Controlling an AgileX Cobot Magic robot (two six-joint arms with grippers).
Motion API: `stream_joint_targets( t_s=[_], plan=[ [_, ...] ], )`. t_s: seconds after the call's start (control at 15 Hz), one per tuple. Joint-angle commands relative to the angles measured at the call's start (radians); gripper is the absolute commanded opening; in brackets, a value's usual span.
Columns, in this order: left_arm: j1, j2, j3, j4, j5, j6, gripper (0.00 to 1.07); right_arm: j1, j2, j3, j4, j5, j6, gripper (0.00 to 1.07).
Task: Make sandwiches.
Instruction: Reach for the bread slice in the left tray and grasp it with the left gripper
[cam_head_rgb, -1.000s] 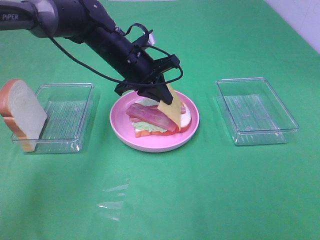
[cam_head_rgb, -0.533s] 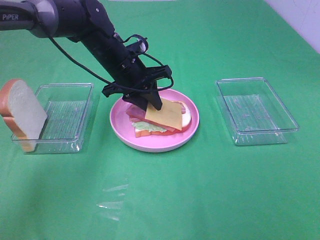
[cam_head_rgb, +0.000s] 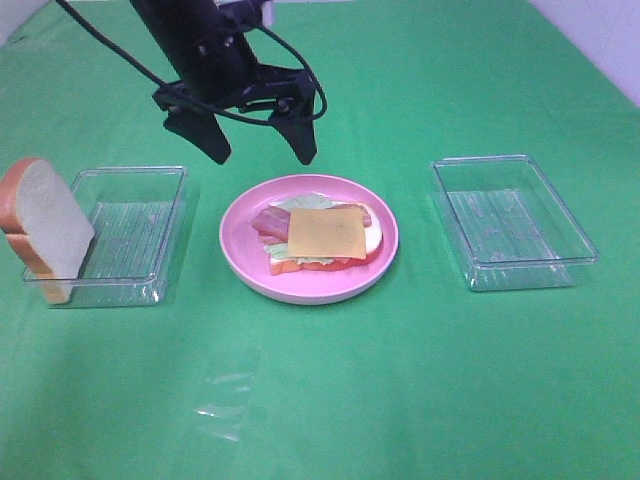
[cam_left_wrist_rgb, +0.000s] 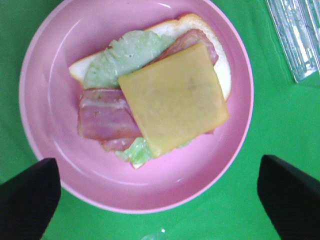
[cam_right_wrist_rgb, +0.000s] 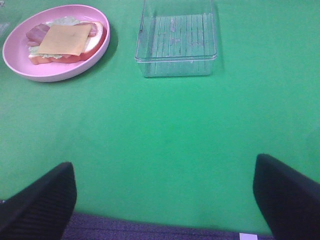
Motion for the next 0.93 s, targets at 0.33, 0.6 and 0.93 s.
stream_joint_targets(
  t_s=[0.33, 0.6, 0.93],
  plan=[
    [-0.001, -0.117, -0.010, 0.127, 0.137, -0.010, 1.01, -0.006, -0.032, 0.001, 0.003, -0.003, -0.014, 0.91],
    [0.002, -0.202, -0.009, 0.265, 0.137, -0.043, 1.01, -0.006, -0.032, 0.001, 0.003, -0.003, -0.014, 0.91],
    [0.208, -0.399, 0.132, 0.295, 0.137, -0.068, 1.01, -0.006, -0.032, 0.001, 0.002, -0.003, -0.014, 0.91]
  ],
)
